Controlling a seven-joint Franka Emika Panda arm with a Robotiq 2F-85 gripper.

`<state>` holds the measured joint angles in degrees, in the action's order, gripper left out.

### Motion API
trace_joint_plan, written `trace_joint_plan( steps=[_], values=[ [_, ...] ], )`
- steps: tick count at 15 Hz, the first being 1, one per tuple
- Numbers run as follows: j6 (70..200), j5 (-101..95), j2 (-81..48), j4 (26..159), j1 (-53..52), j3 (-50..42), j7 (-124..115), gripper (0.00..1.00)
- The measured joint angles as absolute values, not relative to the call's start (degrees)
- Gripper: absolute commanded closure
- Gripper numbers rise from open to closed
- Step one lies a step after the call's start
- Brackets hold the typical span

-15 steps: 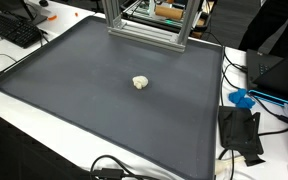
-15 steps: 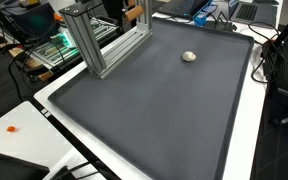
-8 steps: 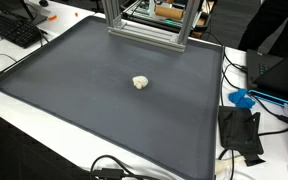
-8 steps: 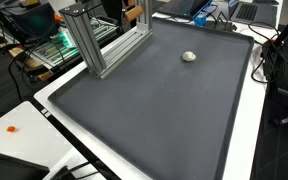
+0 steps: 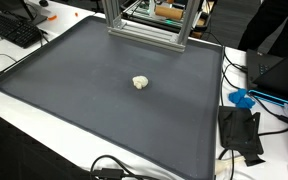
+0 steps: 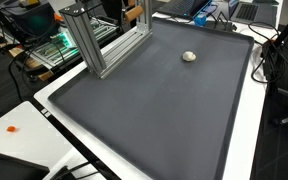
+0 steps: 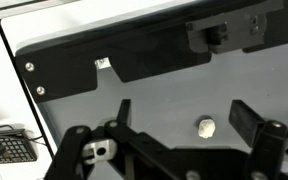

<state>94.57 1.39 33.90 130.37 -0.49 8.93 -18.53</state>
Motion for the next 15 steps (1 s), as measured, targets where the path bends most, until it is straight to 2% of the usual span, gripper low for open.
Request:
trace_joint_plan(
  steps=[15],
  values=[
    [101.5,7.4,37.9,141.2,-9.2,11.8,-11.3,0.0]
  ],
)
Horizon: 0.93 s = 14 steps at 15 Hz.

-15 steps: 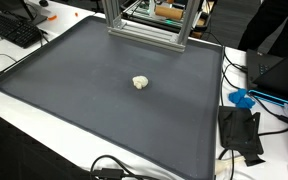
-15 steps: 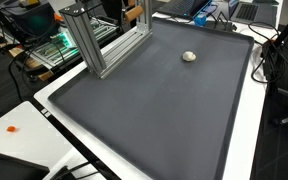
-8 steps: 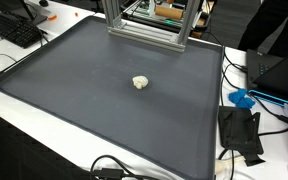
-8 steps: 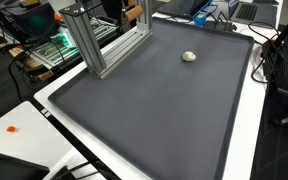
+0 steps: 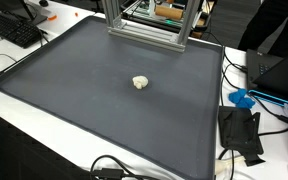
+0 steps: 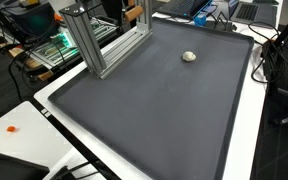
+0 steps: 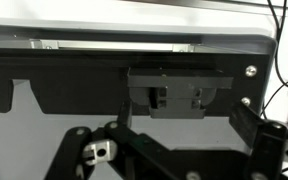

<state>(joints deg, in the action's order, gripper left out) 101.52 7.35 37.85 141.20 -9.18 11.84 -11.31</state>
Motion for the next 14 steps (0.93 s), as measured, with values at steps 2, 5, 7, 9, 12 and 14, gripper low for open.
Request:
trace_joint_plan(
  steps=[2,5,7,9,12,14],
  values=[
    [102.5,7.9,38.2,142.7,-9.6,11.8,-10.6,0.0],
    [103.8,8.4,38.3,144.3,-9.8,11.8,-10.4,0.0],
    [104.9,8.6,38.3,145.0,-9.8,11.8,-10.4,0.0],
    [106.0,8.9,38.6,145.5,-9.8,11.7,-10.4,0.0],
    [106.9,8.9,38.9,146.3,-9.8,11.7,-10.4,0.0],
    [107.2,8.9,38.9,146.7,-9.8,11.7,-10.4,0.01]
  ],
)
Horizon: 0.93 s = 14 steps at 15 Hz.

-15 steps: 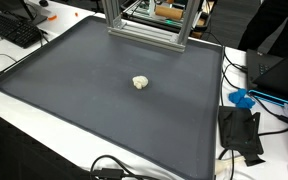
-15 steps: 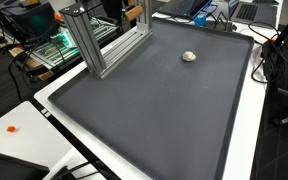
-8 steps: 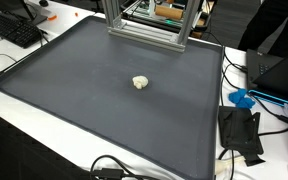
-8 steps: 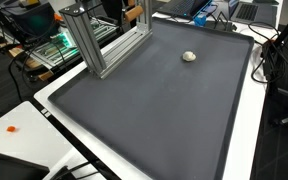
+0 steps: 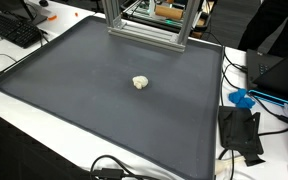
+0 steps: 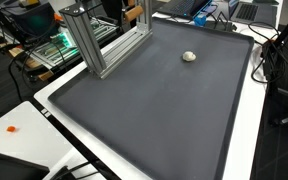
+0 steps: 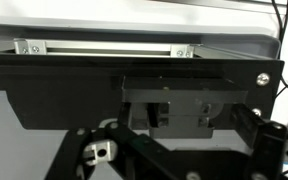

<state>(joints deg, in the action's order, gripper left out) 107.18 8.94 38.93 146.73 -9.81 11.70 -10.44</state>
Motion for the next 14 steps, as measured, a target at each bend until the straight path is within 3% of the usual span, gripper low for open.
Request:
trace_joint_plan(
  steps=[2,3,4,8,9,14],
  values=[
    [107.7,8.9,39.0,147.2,-9.8,11.7,-10.4,0.06],
    [107.9,8.9,39.0,147.4,-9.8,11.7,-10.4,0.25],
    [108.0,8.9,39.0,147.5,-9.8,11.7,-10.4,0.29],
    [108.2,8.9,39.0,147.7,-9.8,11.7,-10.4,0.62],
    [108.3,9.0,39.0,147.7,-9.8,11.7,-10.4,0.66],
    [108.3,9.1,39.1,147.8,-9.9,11.8,-10.7,0.66]
  ],
)
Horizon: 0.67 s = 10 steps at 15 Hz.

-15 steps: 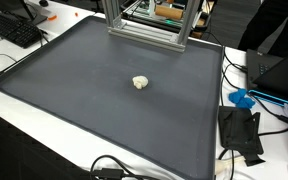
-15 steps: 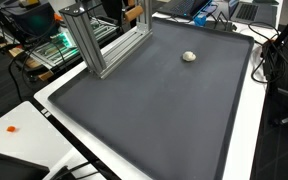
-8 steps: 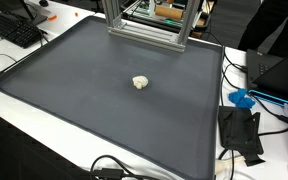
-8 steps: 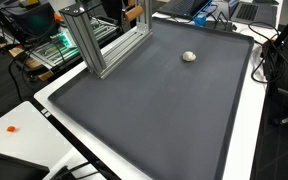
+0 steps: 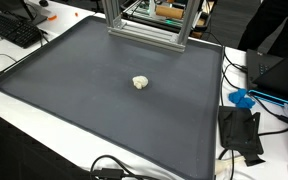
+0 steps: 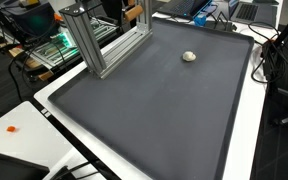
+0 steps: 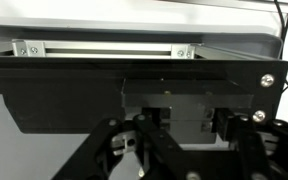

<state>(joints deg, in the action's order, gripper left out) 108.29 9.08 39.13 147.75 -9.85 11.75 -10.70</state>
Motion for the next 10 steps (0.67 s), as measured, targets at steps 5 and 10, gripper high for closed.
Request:
trace_joint_plan(
  steps=[5,10],
  values=[
    [108.3,9.1,39.2,147.8,-9.8,11.9,-11.0,0.43],
    [108.3,9.1,39.3,147.6,-9.8,12.2,-13.6,0.7]
  ],
)
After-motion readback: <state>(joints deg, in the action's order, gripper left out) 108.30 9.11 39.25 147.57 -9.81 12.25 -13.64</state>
